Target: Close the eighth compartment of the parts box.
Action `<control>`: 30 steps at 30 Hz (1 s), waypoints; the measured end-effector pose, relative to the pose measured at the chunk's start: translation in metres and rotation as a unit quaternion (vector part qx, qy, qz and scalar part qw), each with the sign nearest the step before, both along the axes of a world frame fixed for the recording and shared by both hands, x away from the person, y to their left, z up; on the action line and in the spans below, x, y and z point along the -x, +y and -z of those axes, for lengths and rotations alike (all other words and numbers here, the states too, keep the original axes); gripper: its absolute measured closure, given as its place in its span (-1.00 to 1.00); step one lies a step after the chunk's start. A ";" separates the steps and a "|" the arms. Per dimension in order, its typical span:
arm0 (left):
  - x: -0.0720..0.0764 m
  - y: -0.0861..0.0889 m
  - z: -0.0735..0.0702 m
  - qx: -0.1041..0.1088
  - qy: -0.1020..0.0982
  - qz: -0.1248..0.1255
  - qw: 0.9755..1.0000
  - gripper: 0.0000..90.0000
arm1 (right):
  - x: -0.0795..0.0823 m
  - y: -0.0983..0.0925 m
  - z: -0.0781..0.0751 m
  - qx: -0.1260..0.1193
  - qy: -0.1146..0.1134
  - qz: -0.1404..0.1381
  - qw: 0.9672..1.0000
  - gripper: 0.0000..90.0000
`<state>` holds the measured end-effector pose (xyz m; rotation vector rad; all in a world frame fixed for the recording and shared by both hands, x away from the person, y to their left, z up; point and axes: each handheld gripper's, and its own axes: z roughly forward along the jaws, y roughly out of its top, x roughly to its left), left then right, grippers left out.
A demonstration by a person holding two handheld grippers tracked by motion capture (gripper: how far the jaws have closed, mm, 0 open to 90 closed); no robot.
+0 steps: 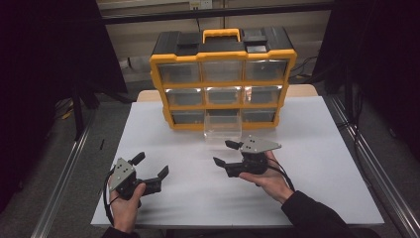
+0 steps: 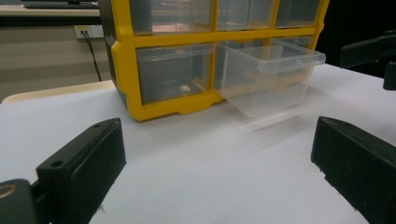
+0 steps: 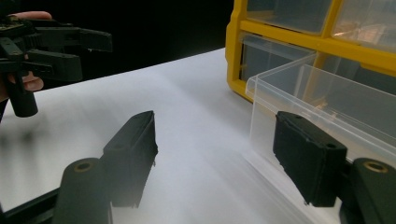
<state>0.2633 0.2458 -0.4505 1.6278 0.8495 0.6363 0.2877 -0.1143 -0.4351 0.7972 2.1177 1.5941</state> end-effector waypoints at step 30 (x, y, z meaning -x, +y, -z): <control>0.000 0.001 0.000 0.004 0.002 -0.001 1.000 -0.94 | -0.006 -0.001 0.008 0.002 0.040 -0.037 0.999 0.67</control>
